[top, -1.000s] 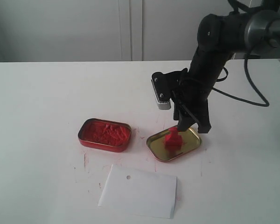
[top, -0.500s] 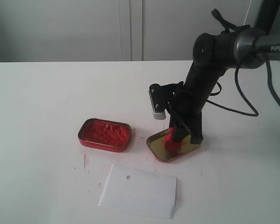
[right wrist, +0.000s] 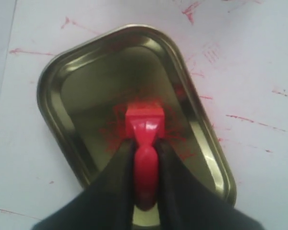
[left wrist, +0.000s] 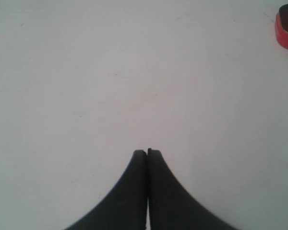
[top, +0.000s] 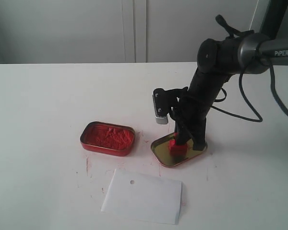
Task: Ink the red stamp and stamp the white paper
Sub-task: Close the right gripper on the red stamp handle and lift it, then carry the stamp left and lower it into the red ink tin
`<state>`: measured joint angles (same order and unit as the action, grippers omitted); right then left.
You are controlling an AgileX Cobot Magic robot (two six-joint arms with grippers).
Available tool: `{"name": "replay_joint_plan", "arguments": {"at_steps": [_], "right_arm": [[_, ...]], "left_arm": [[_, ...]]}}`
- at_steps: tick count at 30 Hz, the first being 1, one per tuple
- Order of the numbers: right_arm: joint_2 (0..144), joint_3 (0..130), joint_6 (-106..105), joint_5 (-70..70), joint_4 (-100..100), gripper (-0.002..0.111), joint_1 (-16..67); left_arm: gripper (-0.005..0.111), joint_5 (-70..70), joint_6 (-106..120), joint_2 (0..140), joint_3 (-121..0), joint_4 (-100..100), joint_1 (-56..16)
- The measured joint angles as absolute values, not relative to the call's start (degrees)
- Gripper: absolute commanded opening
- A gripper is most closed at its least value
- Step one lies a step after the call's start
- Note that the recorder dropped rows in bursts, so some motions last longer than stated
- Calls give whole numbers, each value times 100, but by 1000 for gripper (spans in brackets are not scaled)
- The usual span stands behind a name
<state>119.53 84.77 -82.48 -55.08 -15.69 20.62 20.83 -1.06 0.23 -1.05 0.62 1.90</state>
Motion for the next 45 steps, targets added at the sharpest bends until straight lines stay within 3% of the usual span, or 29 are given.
{"name": "replay_joint_plan", "arguments": {"at_steps": [17, 25, 45], "right_arm": [[11099, 8468, -6822, -5432, -1916, 0, 2091], [11040, 8876, -5598, -5181, -1895, 0, 2668], [12618, 11094, -2843, -6024, -783, 0, 3952]], "left_arm": [[0, 2083, -106, 23, -105, 62, 190], [0, 2083, -106, 23, -105, 62, 190], [0, 2083, -106, 23, -105, 62, 190]]}}
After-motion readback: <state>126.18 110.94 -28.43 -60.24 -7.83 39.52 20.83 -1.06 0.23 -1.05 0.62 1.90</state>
